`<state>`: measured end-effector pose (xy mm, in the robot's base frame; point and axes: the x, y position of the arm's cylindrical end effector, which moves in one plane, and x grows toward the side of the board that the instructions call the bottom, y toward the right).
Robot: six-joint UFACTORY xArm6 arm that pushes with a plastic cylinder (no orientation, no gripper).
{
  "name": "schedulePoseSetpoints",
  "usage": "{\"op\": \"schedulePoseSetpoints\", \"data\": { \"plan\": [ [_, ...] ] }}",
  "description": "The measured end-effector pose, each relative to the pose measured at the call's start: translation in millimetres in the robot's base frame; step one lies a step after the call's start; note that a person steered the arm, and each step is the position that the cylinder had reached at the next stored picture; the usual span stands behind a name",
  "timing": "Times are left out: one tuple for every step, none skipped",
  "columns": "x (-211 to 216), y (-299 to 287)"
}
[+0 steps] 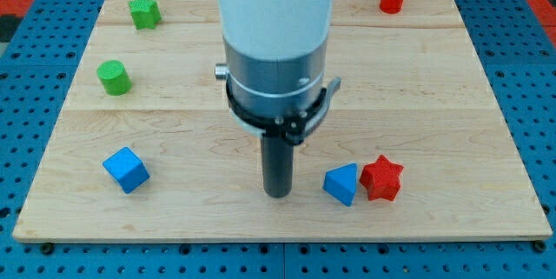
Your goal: Push the blue triangle along with the red star towards the right bottom
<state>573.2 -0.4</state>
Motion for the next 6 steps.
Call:
{"op": "schedulePoseSetpoints", "data": {
  "plan": [
    [-0.9,53.3],
    [-3.8,96.0],
    [0.4,99.1],
    [0.4,95.3],
    [0.4,95.1],
    [2.4,58.8]
  ]
}}
